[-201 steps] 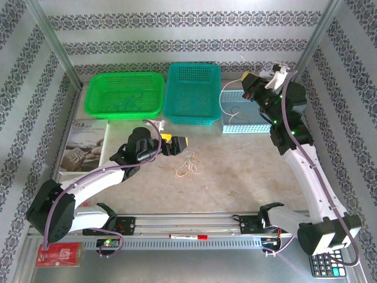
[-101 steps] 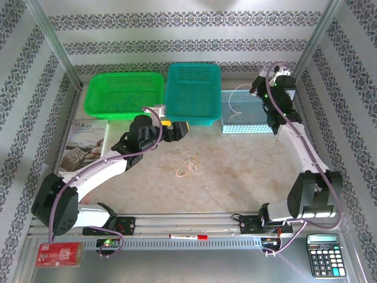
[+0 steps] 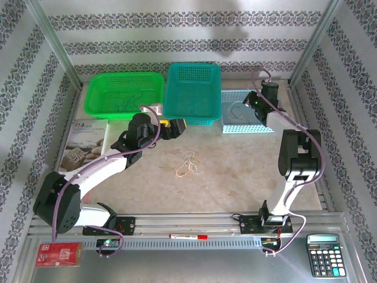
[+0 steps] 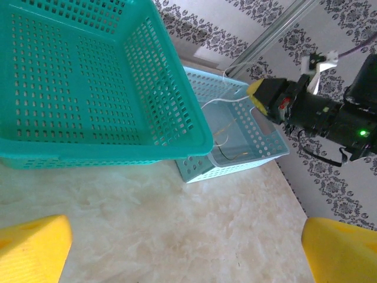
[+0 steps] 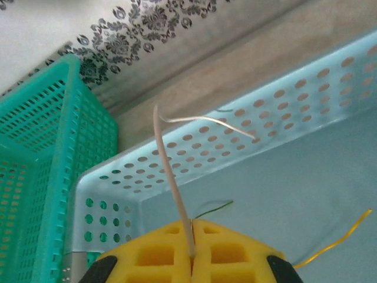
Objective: Untangle the cables
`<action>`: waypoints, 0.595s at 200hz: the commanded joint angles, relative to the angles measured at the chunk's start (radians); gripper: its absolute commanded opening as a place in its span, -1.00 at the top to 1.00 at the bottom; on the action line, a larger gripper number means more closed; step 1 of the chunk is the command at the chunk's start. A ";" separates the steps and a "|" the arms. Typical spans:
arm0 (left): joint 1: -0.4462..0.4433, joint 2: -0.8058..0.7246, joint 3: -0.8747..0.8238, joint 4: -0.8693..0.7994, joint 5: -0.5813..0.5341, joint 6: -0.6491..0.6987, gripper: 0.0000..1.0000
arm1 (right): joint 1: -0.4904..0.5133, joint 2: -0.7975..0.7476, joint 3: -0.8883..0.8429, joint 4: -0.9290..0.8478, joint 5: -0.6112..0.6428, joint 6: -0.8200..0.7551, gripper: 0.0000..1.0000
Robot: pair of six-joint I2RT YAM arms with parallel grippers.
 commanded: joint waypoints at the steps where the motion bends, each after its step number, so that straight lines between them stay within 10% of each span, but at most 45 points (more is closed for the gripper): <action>1: 0.014 -0.045 -0.003 -0.006 0.001 -0.010 -1.00 | -0.008 -0.039 0.038 0.066 -0.049 0.024 1.00; 119: 0.069 0.071 0.063 0.035 0.004 -0.002 -1.00 | 0.000 -0.094 0.137 0.198 -0.122 0.095 1.00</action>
